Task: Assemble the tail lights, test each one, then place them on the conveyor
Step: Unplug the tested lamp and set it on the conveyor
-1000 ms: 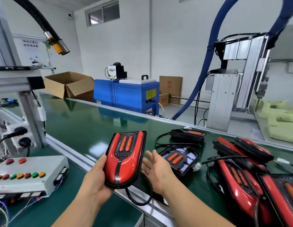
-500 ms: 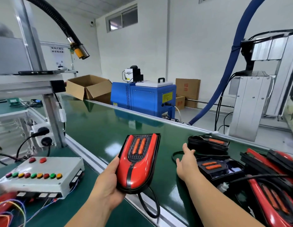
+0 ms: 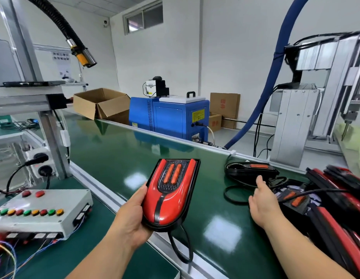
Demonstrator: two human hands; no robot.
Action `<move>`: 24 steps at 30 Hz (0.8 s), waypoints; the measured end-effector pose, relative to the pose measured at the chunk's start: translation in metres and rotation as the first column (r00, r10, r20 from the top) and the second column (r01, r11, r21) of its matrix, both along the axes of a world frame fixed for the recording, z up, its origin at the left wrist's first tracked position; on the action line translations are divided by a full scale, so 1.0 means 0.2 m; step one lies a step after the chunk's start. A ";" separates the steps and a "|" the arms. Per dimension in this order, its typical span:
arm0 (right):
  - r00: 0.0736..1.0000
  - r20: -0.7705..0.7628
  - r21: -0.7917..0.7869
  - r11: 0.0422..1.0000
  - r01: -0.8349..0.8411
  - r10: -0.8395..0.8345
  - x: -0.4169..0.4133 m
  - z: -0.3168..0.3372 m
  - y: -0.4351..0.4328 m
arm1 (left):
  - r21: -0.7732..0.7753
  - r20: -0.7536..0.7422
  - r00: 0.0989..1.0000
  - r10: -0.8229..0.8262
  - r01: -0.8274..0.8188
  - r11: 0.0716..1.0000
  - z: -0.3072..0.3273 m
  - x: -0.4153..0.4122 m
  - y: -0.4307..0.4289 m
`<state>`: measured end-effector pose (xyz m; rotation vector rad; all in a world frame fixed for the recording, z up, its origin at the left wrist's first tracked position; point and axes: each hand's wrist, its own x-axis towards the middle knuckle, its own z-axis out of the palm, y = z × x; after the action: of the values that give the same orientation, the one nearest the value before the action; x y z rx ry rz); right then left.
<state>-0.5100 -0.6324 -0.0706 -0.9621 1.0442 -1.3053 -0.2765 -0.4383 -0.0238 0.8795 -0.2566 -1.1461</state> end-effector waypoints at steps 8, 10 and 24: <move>0.992 0.103 0.132 0.988 -0.083 0.070 -0.01 -0.03 -0.02 | 0.050 0.179 0.961 -0.213 0.207 0.977 -0.04 -0.25 -0.12; 0.993 0.100 0.132 0.989 -0.074 0.061 -0.01 -0.04 -0.02 | 0.101 0.223 0.939 -0.263 0.247 0.964 -0.06 -0.29 -0.16; 0.965 -0.260 0.027 0.999 0.038 -0.030 0.02 -0.07 0.00 | 0.351 0.638 0.699 -0.322 0.108 0.930 -0.21 -0.43 -0.29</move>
<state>-0.5067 -0.6318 -0.0845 -1.1160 1.2834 -1.2076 -0.3626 -0.4959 -0.0665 1.5690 -0.8478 -1.0402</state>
